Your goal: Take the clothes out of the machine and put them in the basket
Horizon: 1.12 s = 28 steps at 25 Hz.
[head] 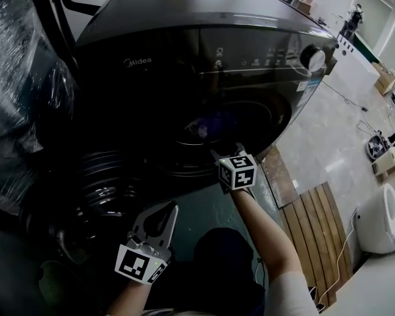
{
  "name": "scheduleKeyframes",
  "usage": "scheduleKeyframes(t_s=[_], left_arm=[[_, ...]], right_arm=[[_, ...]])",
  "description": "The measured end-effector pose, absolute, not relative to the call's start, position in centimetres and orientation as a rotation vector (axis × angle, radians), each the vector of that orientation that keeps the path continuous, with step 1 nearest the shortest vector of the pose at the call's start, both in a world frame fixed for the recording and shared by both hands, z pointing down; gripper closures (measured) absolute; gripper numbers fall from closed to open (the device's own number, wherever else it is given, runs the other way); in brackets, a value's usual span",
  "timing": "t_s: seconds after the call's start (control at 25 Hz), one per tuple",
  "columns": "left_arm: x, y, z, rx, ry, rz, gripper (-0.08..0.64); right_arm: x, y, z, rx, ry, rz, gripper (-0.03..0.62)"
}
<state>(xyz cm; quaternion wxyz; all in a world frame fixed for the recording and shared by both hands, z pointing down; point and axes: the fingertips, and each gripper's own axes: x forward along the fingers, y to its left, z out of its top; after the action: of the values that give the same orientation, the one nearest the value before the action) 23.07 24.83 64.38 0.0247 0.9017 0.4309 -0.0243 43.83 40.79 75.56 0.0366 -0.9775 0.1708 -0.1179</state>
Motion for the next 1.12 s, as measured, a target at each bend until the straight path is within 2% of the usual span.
scheduleKeyframes(t_s=[0.28, 1.12], left_arm=[[23.8, 24.2, 64.7, 2.803, 1.289, -0.064, 0.537], [23.8, 26.0, 67.1, 2.712, 1.363, 0.003, 0.538]], right_arm=[[47.5, 40.8, 77.9, -2.986, 0.493, -0.407, 0.308], [54.7, 39.6, 81.2, -3.036, 0.440, -0.308, 0.333]])
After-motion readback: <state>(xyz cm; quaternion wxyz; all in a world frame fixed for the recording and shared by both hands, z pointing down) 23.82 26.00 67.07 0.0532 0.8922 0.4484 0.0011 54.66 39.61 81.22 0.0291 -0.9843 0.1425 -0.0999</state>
